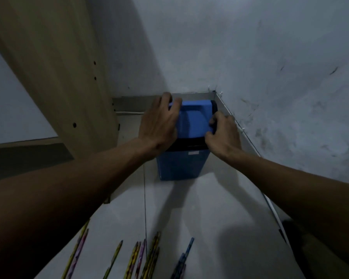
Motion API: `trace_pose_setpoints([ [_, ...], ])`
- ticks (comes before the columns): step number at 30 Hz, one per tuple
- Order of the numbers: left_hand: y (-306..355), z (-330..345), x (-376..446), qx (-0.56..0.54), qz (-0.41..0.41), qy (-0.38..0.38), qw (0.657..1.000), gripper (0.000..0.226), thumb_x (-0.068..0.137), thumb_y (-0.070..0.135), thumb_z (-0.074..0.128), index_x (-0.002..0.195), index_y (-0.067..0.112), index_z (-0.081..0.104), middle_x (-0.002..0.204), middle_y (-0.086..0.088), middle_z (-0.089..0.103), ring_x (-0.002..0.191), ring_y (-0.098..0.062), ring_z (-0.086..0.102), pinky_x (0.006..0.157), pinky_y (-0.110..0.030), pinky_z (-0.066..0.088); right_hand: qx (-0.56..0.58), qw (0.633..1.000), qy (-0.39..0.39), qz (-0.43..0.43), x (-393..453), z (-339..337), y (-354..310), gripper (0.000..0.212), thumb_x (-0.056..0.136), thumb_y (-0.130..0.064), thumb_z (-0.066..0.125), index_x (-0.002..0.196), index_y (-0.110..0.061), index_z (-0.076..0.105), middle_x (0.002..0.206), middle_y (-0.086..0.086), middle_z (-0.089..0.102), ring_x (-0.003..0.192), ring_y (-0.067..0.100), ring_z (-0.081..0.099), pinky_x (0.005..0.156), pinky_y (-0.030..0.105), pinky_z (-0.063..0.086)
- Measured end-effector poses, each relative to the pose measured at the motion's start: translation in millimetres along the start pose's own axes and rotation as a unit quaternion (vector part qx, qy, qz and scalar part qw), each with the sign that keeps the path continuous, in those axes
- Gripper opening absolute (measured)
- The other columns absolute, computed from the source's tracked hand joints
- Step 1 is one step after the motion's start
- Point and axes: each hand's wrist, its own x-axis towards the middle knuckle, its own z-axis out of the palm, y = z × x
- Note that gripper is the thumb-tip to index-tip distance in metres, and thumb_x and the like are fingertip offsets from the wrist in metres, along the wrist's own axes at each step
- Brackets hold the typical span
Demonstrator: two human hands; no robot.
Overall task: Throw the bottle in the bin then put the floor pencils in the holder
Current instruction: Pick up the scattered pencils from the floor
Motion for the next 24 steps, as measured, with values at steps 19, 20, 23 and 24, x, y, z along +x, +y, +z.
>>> trace_pose_setpoints([
  [19, -13, -20, -61, -0.104, 0.042, -0.006, 0.994, 0.044, 0.087, 0.023, 0.060, 0.127, 0.006, 0.053, 0.131, -0.015, 0.053, 0.119, -0.028, 0.050, 0.096, -0.039, 0.047, 0.016, 0.998, -0.042, -0.047, -56, -10, 9, 0.024, 0.075, -0.013, 0.065, 0.091, -0.024, 0.050, 0.096, 0.006, 0.057, 0.079, 0.020, 0.056, 0.059, 0.030, 0.047],
  [20, -18, -20, -76, -0.120, 0.057, -0.012, 0.991, 0.039, 0.088, 0.021, 0.060, 0.124, 0.006, 0.056, 0.125, -0.014, 0.056, 0.111, -0.026, 0.055, 0.088, -0.034, 0.048, 0.017, 0.996, -0.065, -0.050, -65, -8, 8, 0.022, 0.076, -0.011, 0.065, 0.089, -0.023, 0.053, 0.088, 0.004, 0.058, 0.073, 0.016, 0.055, 0.057, 0.025, 0.043],
  [23, -36, -23, -122, -0.147, 0.066, -0.053, 0.985, 0.022, 0.089, 0.018, 0.057, 0.109, 0.009, 0.061, 0.103, -0.007, 0.062, 0.083, -0.019, 0.060, 0.069, -0.029, 0.047, 0.029, 0.987, -0.143, -0.065, -92, 3, 0, 0.016, 0.079, -0.006, 0.066, 0.083, -0.020, 0.059, 0.076, 0.000, 0.060, 0.067, 0.012, 0.055, 0.056, 0.019, 0.039],
  [24, -43, -23, -138, -0.151, 0.055, -0.073, 0.984, 0.015, 0.090, 0.018, 0.057, 0.101, 0.010, 0.062, 0.095, -0.005, 0.063, 0.077, -0.018, 0.059, 0.066, -0.031, 0.048, 0.032, 0.983, -0.167, -0.074, -102, 8, -3, 0.015, 0.079, -0.007, 0.067, 0.083, -0.019, 0.060, 0.078, 0.001, 0.062, 0.070, 0.014, 0.058, 0.059, 0.020, 0.042],
])
